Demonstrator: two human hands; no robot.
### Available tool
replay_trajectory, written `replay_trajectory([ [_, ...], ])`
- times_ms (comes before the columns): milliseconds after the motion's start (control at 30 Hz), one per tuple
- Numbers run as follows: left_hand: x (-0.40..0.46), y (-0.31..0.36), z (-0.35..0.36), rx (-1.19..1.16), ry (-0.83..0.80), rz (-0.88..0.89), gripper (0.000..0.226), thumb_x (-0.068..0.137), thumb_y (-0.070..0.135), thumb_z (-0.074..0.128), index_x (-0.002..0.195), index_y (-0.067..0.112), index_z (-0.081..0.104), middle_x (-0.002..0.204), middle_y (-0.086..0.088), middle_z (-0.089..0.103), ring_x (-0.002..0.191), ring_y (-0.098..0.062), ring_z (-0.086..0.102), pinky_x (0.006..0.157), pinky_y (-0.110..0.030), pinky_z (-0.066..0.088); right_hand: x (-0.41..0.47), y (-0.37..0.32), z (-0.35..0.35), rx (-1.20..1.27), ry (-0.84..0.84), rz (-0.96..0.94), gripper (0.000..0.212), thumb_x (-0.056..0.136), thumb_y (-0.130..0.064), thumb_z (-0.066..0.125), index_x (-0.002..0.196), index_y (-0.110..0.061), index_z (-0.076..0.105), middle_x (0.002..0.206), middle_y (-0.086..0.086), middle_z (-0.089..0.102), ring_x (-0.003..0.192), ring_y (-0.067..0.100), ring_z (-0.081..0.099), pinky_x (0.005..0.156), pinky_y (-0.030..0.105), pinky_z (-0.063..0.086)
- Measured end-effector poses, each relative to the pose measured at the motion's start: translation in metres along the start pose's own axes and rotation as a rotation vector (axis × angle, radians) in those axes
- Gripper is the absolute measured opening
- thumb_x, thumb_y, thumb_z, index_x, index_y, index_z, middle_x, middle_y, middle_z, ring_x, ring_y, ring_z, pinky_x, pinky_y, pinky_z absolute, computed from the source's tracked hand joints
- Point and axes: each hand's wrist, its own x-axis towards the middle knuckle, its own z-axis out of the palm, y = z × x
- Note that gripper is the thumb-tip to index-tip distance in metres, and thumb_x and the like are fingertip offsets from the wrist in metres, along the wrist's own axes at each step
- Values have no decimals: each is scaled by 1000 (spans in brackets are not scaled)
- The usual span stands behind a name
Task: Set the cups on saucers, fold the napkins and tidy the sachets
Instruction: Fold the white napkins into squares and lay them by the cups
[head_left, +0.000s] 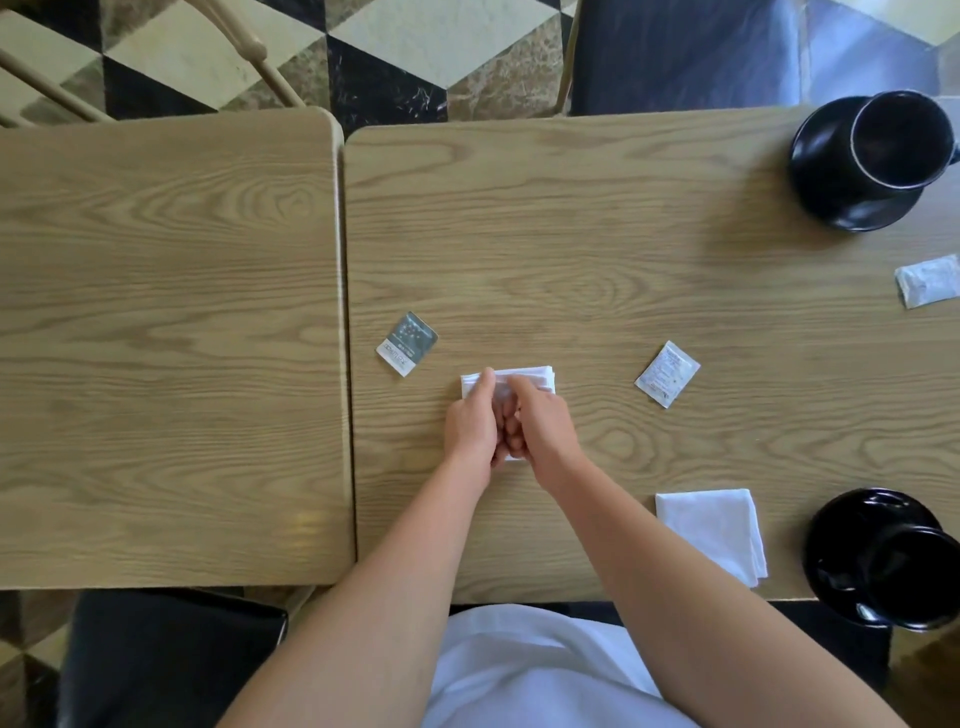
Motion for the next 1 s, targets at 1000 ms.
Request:
replay_trajectory([
  [1000, -34, -12, -31, 241, 103, 157, 23, 81, 22, 76, 88, 9, 58, 87, -6, 58, 75, -23, 54, 63, -29, 40, -24, 20, -39, -456, 249, -108, 33, 86, -36, 70, 73, -16, 47, 68, -5, 49, 59, 12, 46, 53, 29, 33],
])
